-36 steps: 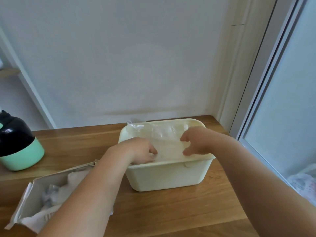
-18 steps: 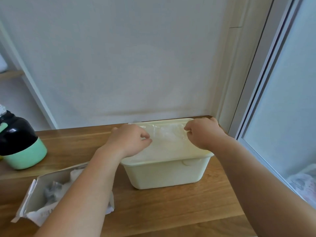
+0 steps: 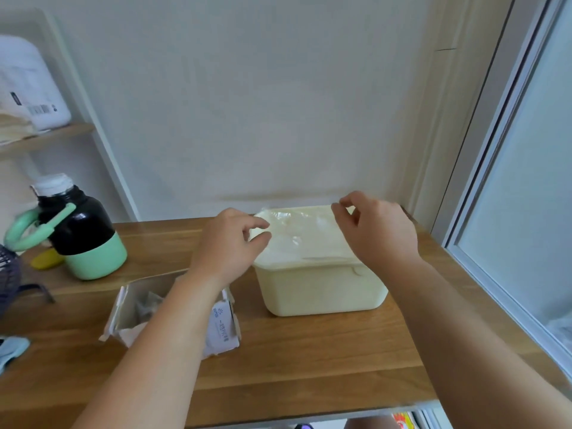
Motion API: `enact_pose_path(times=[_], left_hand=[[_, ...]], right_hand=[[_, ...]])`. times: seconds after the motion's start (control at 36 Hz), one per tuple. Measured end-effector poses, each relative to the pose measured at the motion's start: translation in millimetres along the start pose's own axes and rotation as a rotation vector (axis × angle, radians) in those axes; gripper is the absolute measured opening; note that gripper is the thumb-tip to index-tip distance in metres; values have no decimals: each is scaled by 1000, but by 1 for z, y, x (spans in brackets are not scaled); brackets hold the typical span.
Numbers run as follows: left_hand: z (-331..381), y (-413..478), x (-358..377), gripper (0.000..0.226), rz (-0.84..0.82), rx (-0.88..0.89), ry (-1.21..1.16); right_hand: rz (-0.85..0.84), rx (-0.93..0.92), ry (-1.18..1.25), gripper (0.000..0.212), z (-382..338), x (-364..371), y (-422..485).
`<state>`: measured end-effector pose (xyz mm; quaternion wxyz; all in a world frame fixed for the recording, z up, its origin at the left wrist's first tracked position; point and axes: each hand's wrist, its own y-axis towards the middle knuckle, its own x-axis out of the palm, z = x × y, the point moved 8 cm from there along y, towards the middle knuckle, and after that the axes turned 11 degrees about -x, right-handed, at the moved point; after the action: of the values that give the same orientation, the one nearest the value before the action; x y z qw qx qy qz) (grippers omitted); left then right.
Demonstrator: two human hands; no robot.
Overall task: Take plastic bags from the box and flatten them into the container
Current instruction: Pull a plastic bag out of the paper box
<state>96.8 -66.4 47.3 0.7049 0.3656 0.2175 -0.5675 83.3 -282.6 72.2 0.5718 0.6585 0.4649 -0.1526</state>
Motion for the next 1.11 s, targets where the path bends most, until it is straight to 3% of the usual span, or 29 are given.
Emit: enact_pose_path(times=[0.06, 0.11, 0.19, 0.28, 0.42, 0.56, 0.67, 0.72, 0.78, 0.97, 1.11], left_hand=[[0, -9, 2, 15, -44, 16, 17], [-2, -17, 8, 18, -114, 16, 52], [-9, -24, 19, 34, -165, 35, 231], [-15, -26, 28, 50, -188, 20, 340], [-15, -28, 33, 58, -151, -4, 430], [-7, -30, 30, 54, -12, 11, 368], [-1, -34, 16, 45, 132, 64, 163], [-4, -36, 12, 40, 140, 30, 127], [-7, -38, 6, 50, 158, -9, 92], [-16, -59, -21, 35, 143, -51, -21], [-36, -71, -47, 35, 141, -69, 41]], right_hand=[[0, 18, -29, 32, -5, 3, -6], [-102, 26, -66, 35, -9, 15, -12], [-200, 28, 56, 37, -11, 31, -27], [-70, 39, 139, 35, -2, 31, -41], [212, 58, -8, 27, 26, 7, -61], [310, 85, 8, 29, 32, -18, -68], [390, 59, 40, 35, 24, -37, -69], [392, 50, 64, 36, 18, -44, -68], [392, 41, 85, 36, 10, -49, -68], [300, -56, 244, 20, -33, -36, -64], [276, -174, 318, 20, -76, -11, -61]])
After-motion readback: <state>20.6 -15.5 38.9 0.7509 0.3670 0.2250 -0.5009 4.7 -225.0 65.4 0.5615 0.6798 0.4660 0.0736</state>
